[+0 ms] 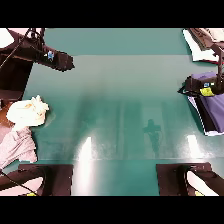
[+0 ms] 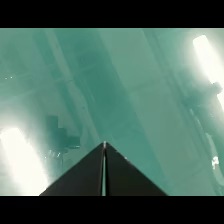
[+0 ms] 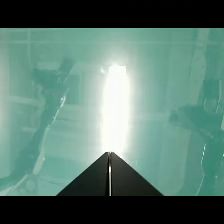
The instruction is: Fold the shirts.
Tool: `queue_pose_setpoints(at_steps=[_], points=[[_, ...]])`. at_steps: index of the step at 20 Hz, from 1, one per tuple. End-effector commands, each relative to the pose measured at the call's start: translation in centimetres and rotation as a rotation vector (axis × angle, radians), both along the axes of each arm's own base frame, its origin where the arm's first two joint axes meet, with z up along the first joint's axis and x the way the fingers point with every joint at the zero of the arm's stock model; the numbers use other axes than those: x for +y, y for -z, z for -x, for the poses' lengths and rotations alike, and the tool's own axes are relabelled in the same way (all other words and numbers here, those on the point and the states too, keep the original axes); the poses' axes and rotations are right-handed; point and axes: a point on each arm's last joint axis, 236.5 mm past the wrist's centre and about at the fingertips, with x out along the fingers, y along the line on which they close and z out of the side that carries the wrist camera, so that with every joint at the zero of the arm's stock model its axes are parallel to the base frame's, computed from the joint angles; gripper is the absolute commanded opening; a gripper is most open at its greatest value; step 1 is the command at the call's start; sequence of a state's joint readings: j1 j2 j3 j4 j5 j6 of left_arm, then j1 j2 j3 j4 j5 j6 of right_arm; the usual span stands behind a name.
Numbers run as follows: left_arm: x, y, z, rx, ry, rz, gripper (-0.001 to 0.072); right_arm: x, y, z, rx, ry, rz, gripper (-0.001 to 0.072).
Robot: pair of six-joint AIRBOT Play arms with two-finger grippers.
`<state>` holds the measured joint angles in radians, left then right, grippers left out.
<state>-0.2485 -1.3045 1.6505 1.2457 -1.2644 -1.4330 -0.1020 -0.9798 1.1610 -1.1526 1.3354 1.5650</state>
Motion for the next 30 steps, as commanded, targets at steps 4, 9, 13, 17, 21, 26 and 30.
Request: queue_pose_setpoints(at_steps=[4, 9, 13, 17, 21, 26, 30], points=[[0.0, 0.0, 0.0, -0.001, 0.0, 0.0, 0.0026, 0.1, 0.0, 0.0, 0.0, -0.002, 0.0, 0.0017], [0.0, 0.0, 0.0, -0.001, 0.0, 0.0, 0.0026, 0.1, 0.0, 0.0, 0.0, -0.002, 0.0, 0.0017], [-0.1, -0.3, -0.3, -0.016, -0.005, 0.006, 0.0026, 0.1, 0.0, 0.0, 0.0, -0.002, 0.0, 0.0017], [3.3, -0.1, -2.2, -0.092, -0.07, -0.135, 0.022, 0.1, 0.0, 0.0, 0.0, -0.002, 0.0, 0.0017], [17.5, 5.7, 2.5, 0.198, -0.314, -0.647, 0.0427, 0.1, 0.0, 0.1, 0.001, -0.003, 0.0, 0.0017], [26.3, 13.1, 8.3, 0.437, -0.504, -0.703, 0.0446, 0.1, 0.0, 0.1, -0.001, -0.006, 0.002, 0.0017], [29.9, 17.1, 10.4, 0.5, -0.581, -0.683, 0.0446, 0.1, 0.0, 0.1, 0.0, -0.007, 0.002, 0.0017]])
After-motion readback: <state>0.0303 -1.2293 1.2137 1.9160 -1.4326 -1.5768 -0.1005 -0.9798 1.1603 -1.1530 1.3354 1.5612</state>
